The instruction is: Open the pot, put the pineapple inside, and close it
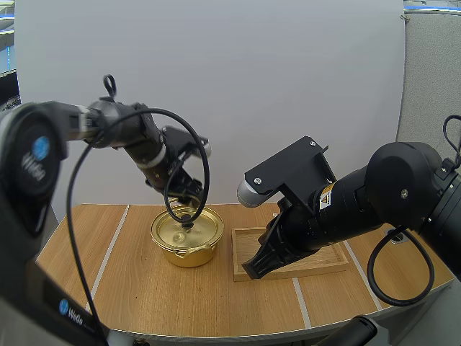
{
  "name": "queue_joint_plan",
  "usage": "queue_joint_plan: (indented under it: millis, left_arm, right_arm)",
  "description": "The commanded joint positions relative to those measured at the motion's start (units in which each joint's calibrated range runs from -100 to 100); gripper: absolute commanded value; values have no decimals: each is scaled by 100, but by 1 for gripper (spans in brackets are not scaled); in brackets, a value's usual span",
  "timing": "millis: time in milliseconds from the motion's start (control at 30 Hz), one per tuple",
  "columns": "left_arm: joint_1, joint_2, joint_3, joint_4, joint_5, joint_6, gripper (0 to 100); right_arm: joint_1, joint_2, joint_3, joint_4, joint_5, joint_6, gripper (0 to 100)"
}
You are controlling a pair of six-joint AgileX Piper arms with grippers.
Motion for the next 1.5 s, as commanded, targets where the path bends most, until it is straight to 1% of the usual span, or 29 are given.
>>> queue_joint_plan:
  millis: [0,133,367,533,767,900,1067,1167,1300,1367,1400,1433,1467]
  left_arm:
    - [12,-764,1,80,81,14,100]
    - [12,-1828,1,285,273,14,100]
    - [12,-3654,1,481,1013,-27,100]
    - [12,-4642,1,676,1524,-142,100]
    - [12,-5081,1,1024,2538,-447,100]
    - [12,-5147,1,1038,3045,-551,100]
    - [12,-5436,1,968,3244,-759,100]
    - [12,-5701,16,862,3310,-800,100]
    - [12,-6091,50,709,3310,-825,100]
    - [12,-6265,50,668,3310,-979,100]
    - [12,-6360,50,668,3310,-1071,92]
    - [12,-6459,56,668,3310,-1139,81]
    - [12,-6537,56,668,3310,-1200,67]
  right_arm:
    - [-18,-3,-6,-19,-113,-39,0]
    - [-18,-3,-6,-19,-113,-39,0]
    - [-18,-230,-6,-19,-109,-39,0]
    - [-18,-471,-6,-19,169,-39,0]
    - [-18,-753,-6,-19,550,-39,0]
    - [-18,-940,-6,-19,763,-39,0]
    - [-35,-1177,-6,-19,1036,-39,0]
    - [-135,-1439,-6,-1,1050,-19,0]
    - [-181,-1806,-6,56,1050,-19,0]
    - [-221,-1977,-6,53,1050,-19,0]
    - [-258,-2046,-6,53,1050,-9,0]
    - [-291,-2112,-6,58,1050,-9,0]
    - [-321,-2154,-6,67,1050,-9,0]
